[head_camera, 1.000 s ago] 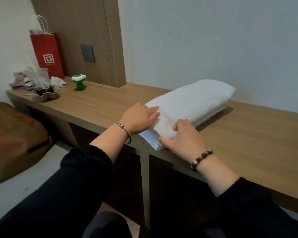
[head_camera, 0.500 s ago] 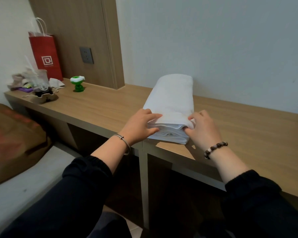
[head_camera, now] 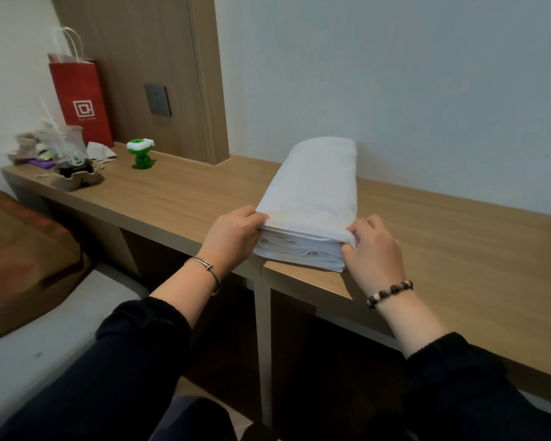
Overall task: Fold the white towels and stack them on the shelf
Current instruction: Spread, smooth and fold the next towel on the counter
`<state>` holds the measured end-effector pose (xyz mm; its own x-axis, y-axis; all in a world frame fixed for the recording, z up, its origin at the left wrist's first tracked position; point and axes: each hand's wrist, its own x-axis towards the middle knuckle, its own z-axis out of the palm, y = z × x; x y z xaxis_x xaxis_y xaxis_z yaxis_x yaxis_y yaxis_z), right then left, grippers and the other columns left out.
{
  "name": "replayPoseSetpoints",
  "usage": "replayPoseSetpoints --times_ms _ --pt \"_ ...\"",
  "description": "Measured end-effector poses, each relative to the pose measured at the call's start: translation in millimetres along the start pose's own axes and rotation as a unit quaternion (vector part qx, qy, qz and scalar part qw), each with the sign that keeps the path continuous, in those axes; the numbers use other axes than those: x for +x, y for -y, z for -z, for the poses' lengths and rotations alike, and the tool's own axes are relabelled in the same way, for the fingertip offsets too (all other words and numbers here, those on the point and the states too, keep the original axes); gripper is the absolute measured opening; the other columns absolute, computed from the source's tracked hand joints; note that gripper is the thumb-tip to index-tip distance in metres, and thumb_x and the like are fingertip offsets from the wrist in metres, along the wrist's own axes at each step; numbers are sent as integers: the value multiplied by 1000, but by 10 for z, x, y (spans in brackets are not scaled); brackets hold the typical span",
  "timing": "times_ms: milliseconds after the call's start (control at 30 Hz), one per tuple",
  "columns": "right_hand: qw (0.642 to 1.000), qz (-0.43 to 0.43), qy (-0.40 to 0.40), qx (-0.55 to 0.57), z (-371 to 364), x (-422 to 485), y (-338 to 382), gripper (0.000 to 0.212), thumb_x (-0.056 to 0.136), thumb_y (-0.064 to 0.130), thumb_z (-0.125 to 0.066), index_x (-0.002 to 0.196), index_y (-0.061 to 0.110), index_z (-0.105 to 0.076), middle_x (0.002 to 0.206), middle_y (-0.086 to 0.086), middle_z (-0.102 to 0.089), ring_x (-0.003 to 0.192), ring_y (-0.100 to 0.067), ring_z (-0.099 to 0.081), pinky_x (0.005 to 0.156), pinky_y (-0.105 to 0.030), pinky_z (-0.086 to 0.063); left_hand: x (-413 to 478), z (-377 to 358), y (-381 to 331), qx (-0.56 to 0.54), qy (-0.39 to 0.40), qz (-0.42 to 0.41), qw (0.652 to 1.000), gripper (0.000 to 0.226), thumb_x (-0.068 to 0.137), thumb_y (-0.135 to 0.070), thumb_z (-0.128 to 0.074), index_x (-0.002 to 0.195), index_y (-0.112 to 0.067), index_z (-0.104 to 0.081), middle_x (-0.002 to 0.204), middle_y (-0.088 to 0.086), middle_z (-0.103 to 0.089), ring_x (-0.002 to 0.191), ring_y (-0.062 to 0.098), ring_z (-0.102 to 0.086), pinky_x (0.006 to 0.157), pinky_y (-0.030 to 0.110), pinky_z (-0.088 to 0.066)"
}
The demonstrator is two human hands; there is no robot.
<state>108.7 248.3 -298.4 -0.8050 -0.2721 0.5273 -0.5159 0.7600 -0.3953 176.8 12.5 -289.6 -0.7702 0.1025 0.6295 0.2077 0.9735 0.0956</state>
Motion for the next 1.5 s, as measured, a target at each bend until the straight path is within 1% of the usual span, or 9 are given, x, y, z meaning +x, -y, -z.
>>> replayPoseSetpoints --times_ms 200,367,467,567,733,933,1133,1400,1500 --pt "993 -76 -55 74 -98 -119 13 17 82 13 -64 81 18 -47 67 7 -49 57 -8 -44 48 -17 -24 -163 -175 -4 -126 -57 151 979 38 82 5 -61 117 -11 -66 120 6 -66 101 23 -65 95 36 -50" --pt "972 -143 -59 177 -169 -13 151 12 80 15 -69 73 19 -60 67 8 -60 59 -2 -53 46 -12 -32 -185 -280 -13 -259 -56 270 926 49 82 6 -54 120 -23 -65 104 -3 -68 74 9 -62 68 15 -50" --pt "960 -182 -39 211 -180 -5 97 12 77 11 -67 74 18 -58 70 4 -62 64 -13 -58 51 -22 -40 -196 -246 7 -246 -43 231 940 50 80 9 -55 120 -20 -66 120 -5 -64 90 5 -62 82 7 -46" --pt "960 -188 -28 207 -157 2 32 14 76 10 -67 75 18 -55 71 7 -59 60 -6 -52 47 -19 -33 -198 -229 20 -205 -40 189 959 48 80 8 -57 121 -16 -64 126 -3 -61 105 7 -58 97 21 -46" --pt "968 -170 -15 185 -161 -27 35 19 77 12 -65 73 20 -49 68 6 -56 57 -9 -49 45 -21 -29 -291 -210 29 -235 -9 207 950 45 86 -11 -63 128 -24 -56 117 -12 -60 91 7 -62 82 20 -53" --pt "976 -157 -4 148 -166 -26 53 16 81 16 -65 76 18 -49 66 7 -55 57 -5 -48 45 -22 -28 -216 -256 -48 -287 -25 263 921 45 80 -12 -69 119 -29 -55 109 -22 -52 103 8 -56 92 34 -51" --pt "982 -143 15 125 -164 -14 46 14 83 12 -59 80 17 -46 67 4 -53 56 -7 -47 44 -22 -28 -172 -311 -102 -197 -28 241 950 57 83 -11 -61 136 -26 -47 120 -9 -55 104 8 -52 91 22 -41" --pt "984 -121 38 125 -164 50 11 16 87 8 -59 83 18 -47 79 1 -53 70 -17 -56 52 -29 -47 -114 -194 82 -180 45 185 965 64 86 -8 -56 136 -45 -43 97 -17 -53 75 -2 -51 66 11 -40" --pt "988 -95 30 114 -148 41 6 19 86 7 -59 78 19 -47 76 3 -51 66 -11 -50 50 -22 -37 -147 -214 72 -167 41 144 974 65 85 -4 -56 139 -38 -42 115 -9 -58 87 3 -54 79 17 -46"
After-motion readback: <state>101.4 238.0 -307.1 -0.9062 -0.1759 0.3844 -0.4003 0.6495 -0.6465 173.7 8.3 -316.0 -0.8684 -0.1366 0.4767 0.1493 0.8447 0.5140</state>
